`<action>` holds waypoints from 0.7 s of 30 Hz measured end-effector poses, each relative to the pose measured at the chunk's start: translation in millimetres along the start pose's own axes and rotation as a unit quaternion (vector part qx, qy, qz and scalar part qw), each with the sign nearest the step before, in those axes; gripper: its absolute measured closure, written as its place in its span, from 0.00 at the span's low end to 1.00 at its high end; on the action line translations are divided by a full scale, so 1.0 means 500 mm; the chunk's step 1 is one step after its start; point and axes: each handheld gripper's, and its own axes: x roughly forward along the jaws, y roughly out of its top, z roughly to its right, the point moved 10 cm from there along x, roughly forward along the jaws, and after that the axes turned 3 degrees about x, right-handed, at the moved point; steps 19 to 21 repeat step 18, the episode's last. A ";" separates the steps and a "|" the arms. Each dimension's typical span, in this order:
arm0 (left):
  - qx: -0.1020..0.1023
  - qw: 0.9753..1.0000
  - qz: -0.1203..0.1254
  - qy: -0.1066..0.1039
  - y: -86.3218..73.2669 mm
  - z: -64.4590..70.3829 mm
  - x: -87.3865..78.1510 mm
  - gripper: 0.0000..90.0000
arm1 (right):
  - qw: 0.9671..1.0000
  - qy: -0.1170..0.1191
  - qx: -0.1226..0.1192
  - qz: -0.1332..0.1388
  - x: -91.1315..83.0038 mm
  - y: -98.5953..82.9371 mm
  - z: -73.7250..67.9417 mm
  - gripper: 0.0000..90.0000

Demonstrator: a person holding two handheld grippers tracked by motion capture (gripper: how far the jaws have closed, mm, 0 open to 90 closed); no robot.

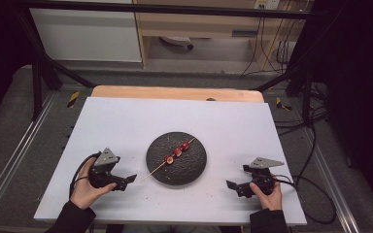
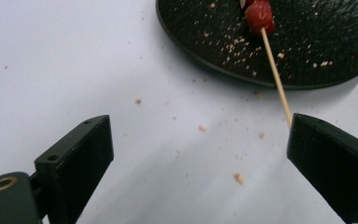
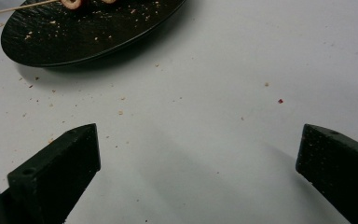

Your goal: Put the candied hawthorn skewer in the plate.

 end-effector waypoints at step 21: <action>-0.025 0.999 0.020 0.017 -0.081 -0.047 -0.036 0.06 | 1.000 0.003 0.000 -0.013 -0.006 -0.010 0.001 0.01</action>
